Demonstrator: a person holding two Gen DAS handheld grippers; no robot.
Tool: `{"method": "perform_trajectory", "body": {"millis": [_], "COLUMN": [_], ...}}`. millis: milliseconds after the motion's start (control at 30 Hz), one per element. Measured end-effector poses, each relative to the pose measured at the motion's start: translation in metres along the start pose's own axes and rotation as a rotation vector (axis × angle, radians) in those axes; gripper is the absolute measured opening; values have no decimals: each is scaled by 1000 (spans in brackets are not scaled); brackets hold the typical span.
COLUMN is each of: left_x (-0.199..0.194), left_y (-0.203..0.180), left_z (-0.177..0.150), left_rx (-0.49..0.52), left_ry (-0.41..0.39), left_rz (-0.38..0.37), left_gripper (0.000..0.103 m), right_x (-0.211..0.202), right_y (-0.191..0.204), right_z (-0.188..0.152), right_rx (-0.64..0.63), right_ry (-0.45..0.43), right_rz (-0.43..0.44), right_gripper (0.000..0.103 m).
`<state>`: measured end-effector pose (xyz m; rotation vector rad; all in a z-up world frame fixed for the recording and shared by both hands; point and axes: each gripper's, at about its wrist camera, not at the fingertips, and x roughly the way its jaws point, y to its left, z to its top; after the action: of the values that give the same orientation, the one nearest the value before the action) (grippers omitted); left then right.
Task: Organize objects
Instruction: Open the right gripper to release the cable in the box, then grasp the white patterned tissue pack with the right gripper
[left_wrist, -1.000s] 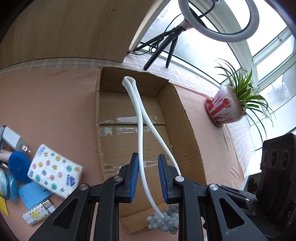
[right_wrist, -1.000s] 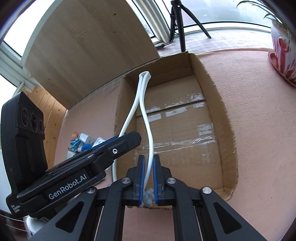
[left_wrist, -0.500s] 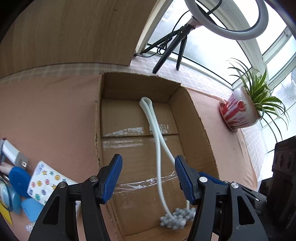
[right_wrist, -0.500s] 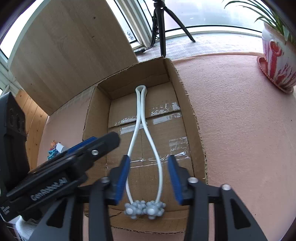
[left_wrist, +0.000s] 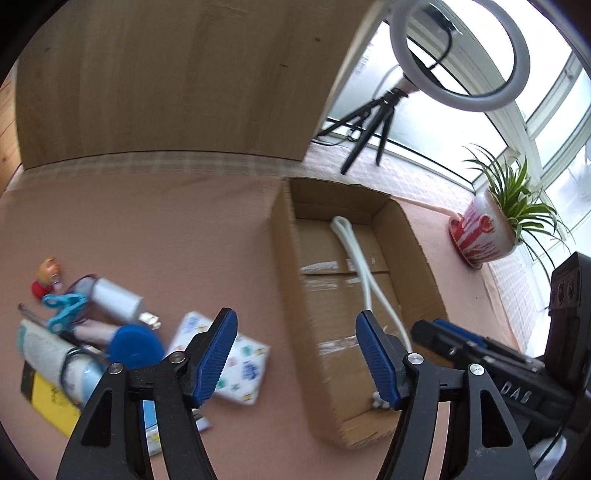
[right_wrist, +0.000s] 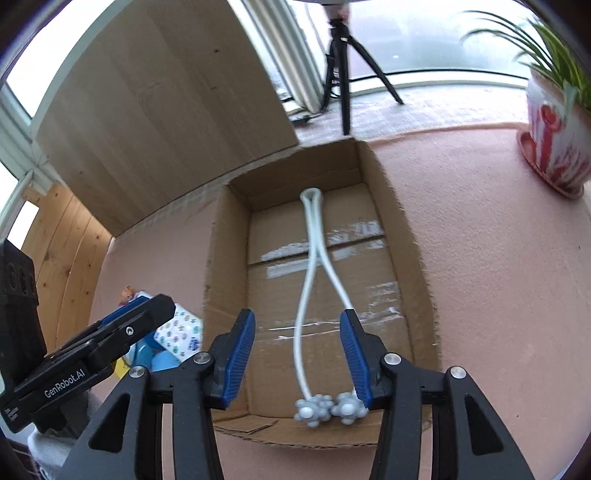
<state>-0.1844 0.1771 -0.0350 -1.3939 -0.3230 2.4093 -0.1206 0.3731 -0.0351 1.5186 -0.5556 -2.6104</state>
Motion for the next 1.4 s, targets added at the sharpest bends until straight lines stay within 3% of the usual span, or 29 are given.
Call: {"method": "perform_trajectory", "body": {"millis": [267,500,1100,1167,1333,1400], "left_x": [-28,-16,15,18,17,15], "left_y": [72,98,93,91,97,101], "left_z": [-35,-60,-78,-80,-83,-83], "left_rx": [-46,-45,18,30,25,14], "left_ry": [39,114,179,187,184,183], "left_rz": [57,100,56,62,85,73], "left_gripper": [72,77,76,62,40,36], "right_x": [18,55,127,131,138,141], "right_y": [61,98,138,141,144,145], "right_z": [3,5,11,12,17,17], "right_rx": [-129,-162,-232,-251,-266,-271], "right_ry": [53,153,250,246,233,251], "right_rz": [112,142,5,-27,-73,-76], "right_gripper": [44,44,47,53,55,55]}}
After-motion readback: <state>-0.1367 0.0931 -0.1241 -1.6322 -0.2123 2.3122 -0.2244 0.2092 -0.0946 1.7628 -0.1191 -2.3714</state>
